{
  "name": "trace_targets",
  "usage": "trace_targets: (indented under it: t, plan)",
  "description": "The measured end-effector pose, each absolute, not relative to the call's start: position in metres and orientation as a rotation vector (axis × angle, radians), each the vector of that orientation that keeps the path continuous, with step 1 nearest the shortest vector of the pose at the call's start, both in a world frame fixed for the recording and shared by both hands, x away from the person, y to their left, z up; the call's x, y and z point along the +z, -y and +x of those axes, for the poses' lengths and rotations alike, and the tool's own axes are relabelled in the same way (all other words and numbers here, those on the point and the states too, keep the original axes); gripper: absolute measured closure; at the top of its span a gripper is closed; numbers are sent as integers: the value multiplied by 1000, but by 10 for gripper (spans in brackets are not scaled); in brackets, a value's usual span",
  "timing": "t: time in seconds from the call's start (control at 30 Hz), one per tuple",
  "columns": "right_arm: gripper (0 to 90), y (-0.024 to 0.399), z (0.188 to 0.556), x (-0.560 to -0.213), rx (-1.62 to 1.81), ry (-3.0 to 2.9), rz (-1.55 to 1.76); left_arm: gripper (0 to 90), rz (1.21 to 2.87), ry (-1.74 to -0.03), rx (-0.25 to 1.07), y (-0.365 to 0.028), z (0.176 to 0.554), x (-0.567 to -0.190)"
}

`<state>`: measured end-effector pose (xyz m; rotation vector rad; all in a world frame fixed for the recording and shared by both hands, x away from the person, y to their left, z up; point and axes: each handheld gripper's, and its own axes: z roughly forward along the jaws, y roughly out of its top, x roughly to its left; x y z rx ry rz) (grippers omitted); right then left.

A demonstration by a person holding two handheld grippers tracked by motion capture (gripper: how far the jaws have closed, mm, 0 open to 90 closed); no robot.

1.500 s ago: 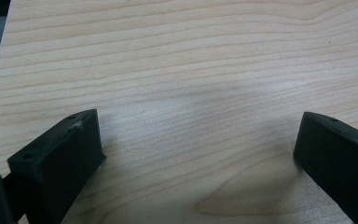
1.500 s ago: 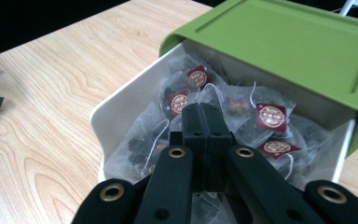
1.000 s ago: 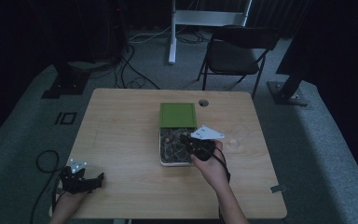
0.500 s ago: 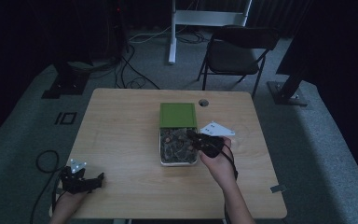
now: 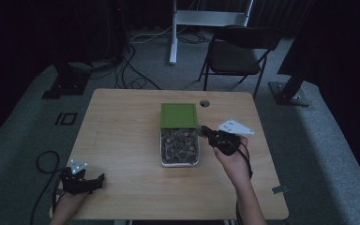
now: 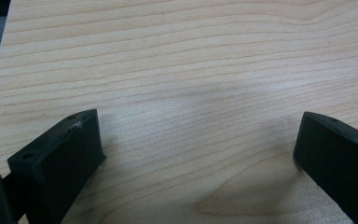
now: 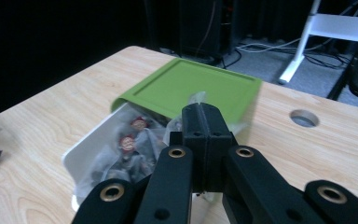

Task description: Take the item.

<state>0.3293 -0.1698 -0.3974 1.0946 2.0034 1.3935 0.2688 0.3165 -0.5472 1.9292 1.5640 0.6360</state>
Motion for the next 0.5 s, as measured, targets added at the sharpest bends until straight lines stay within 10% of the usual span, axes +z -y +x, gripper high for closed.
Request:
trace_targets:
  t: [0.5]
  plan:
    - [900,224,334,-392,1347,-1901,1187,16,1929,-1564,636,-316,269,-547]
